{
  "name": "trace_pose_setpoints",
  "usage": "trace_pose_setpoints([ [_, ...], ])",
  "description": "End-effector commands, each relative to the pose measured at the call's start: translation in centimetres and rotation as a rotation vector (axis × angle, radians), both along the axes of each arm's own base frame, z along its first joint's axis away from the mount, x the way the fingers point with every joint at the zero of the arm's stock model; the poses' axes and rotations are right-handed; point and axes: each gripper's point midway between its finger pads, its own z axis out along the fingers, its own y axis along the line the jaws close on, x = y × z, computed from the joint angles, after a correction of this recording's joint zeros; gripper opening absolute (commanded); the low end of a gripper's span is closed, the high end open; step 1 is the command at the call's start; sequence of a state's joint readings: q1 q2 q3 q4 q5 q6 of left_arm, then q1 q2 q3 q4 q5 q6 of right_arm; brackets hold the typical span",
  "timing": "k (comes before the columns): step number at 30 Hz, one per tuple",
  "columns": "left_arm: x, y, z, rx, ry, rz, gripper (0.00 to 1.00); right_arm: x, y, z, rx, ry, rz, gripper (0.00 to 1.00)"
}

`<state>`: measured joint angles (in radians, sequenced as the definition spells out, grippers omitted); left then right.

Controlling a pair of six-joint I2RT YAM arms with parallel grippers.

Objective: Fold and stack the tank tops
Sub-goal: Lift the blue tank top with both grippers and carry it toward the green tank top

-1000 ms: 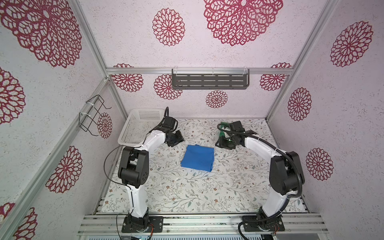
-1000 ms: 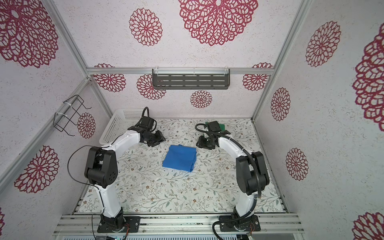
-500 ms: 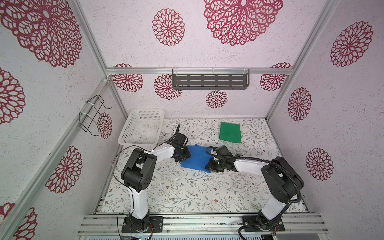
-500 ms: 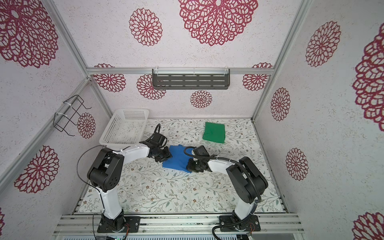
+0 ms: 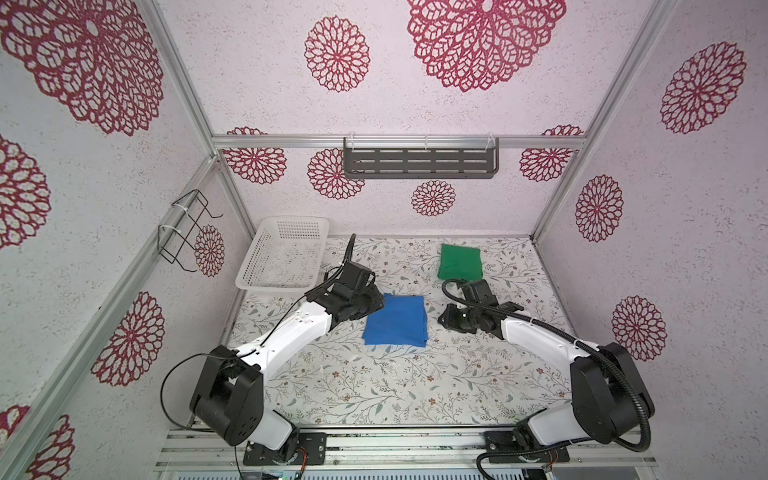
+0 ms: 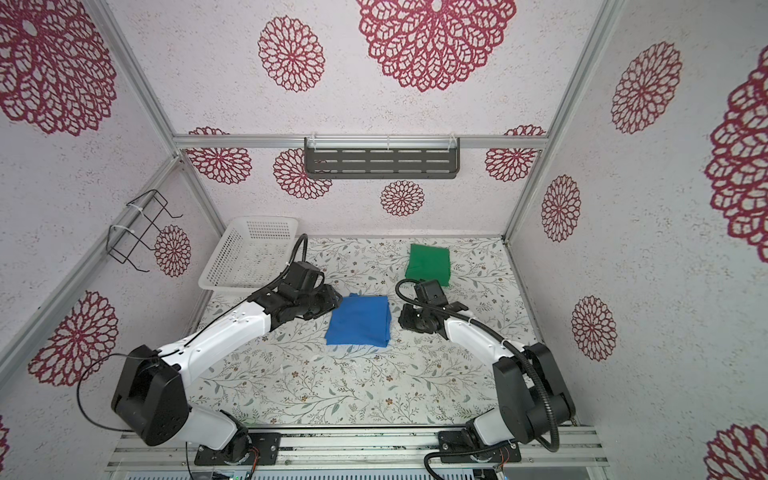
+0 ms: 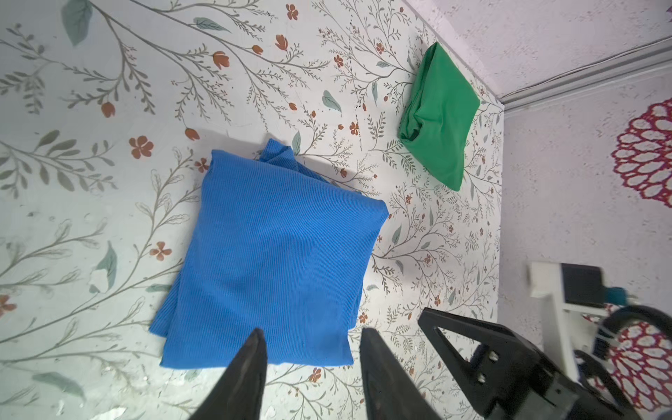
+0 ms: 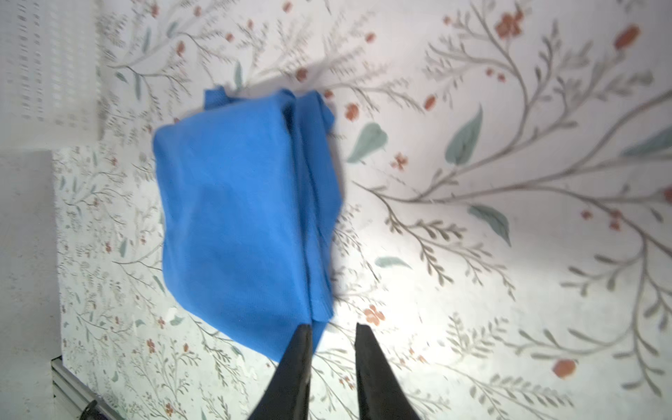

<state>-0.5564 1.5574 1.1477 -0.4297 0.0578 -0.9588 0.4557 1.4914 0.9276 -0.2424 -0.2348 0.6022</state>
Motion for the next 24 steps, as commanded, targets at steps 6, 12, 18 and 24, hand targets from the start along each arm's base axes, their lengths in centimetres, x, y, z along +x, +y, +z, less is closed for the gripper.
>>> trace_pose_setpoints([
  [6, -0.2, -0.4, -3.1, 0.010, 0.060, 0.030, 0.44, 6.3, 4.7, -1.3, 0.102, -0.059, 0.043, 0.20],
  [12, -2.0, 1.4, -2.8, 0.044, 0.057, 0.039, 0.47, 10.6, 2.5, -5.0, 0.057, -0.039, -0.023, 0.20],
  [18, -3.6, 3.3, -2.5, 0.061, 0.037, 0.071, 0.49, 11.4, 1.9, -2.6, 0.052, -0.059, -0.017, 0.22],
  [24, -2.1, -0.2, -1.5, 0.010, 0.047, -0.024, 0.48, 10.1, 4.3, 0.9, 0.099, -0.112, 0.028, 0.23],
])
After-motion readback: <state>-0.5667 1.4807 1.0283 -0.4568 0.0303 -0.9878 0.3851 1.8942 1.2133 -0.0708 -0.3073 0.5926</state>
